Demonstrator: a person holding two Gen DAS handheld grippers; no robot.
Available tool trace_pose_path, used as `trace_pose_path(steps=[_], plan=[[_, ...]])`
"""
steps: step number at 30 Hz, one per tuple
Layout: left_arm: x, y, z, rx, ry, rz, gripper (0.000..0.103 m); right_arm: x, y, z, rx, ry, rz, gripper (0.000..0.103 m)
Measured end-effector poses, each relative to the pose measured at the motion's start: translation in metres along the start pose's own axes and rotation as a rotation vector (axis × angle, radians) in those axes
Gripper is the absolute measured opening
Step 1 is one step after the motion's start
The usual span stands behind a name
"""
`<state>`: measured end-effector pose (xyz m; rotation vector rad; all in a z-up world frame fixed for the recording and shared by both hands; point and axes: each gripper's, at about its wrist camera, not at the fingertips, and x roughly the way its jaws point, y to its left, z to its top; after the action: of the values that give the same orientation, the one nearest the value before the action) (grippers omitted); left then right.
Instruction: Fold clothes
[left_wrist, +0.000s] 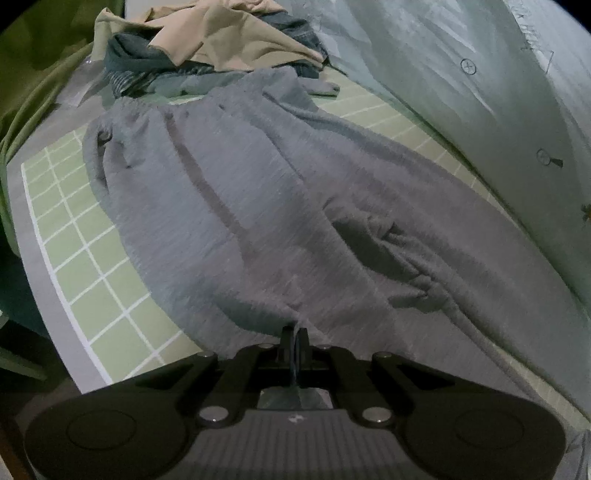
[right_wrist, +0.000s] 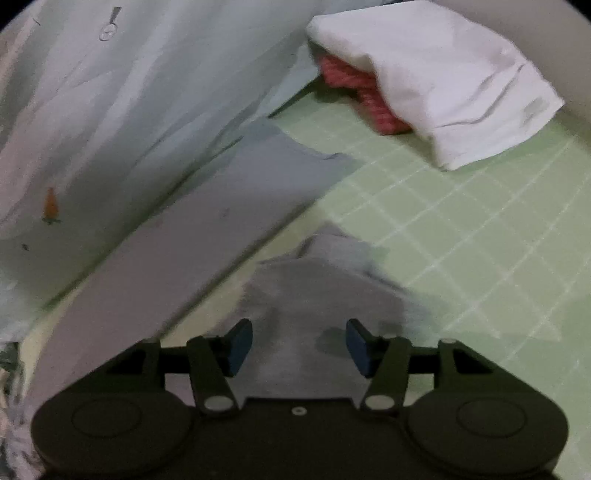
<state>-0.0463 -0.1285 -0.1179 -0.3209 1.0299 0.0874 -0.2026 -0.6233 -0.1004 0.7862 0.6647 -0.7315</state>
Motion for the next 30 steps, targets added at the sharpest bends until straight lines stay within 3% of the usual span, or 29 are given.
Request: trace_pose_path(steps=[4,8,9,11,12,19,23,25,26,29,30], plan=[[-0.001,0.004,-0.004,0.011,0.014,0.001,0.001,0.021,0.029,-0.001,-0.031,0.011,-0.001,0.08],[-0.004,0.006,-0.007,0.043,0.024,-0.006,0.001,0.044,0.047,-0.008,-0.056,0.066,-0.083,0.079],[-0.006,0.005,-0.008,0.068,0.022,-0.004,0.001,0.049,0.049,-0.009,-0.062,0.081,-0.109,0.072],[-0.01,0.005,-0.009,0.106,0.015,-0.004,0.0,0.05,0.05,-0.01,-0.089,0.083,-0.154,0.033],[-0.012,0.005,-0.009,0.117,0.014,-0.007,0.0,0.047,0.047,-0.01,-0.103,0.074,-0.171,0.002],[-0.023,0.018,-0.024,0.153,0.056,-0.008,0.001,-0.034,-0.018,-0.015,-0.115,-0.079,-0.255,0.0],[-0.013,0.021,-0.035,0.145,0.126,0.01,0.008,-0.042,-0.057,-0.039,-0.083,-0.001,-0.32,0.0],[-0.014,0.017,-0.034,0.164,0.119,0.021,0.011,-0.041,-0.07,-0.051,-0.056,0.046,-0.33,0.003],[-0.016,0.013,-0.033,0.179,0.111,0.024,0.019,-0.043,-0.072,-0.053,-0.046,0.044,-0.338,0.005],[-0.021,0.005,-0.028,0.209,0.07,0.025,0.031,-0.053,-0.067,-0.05,-0.053,-0.019,-0.348,0.042],[-0.023,0.003,-0.027,0.215,0.059,0.023,0.033,-0.057,-0.065,-0.049,-0.061,-0.048,-0.35,0.061]])
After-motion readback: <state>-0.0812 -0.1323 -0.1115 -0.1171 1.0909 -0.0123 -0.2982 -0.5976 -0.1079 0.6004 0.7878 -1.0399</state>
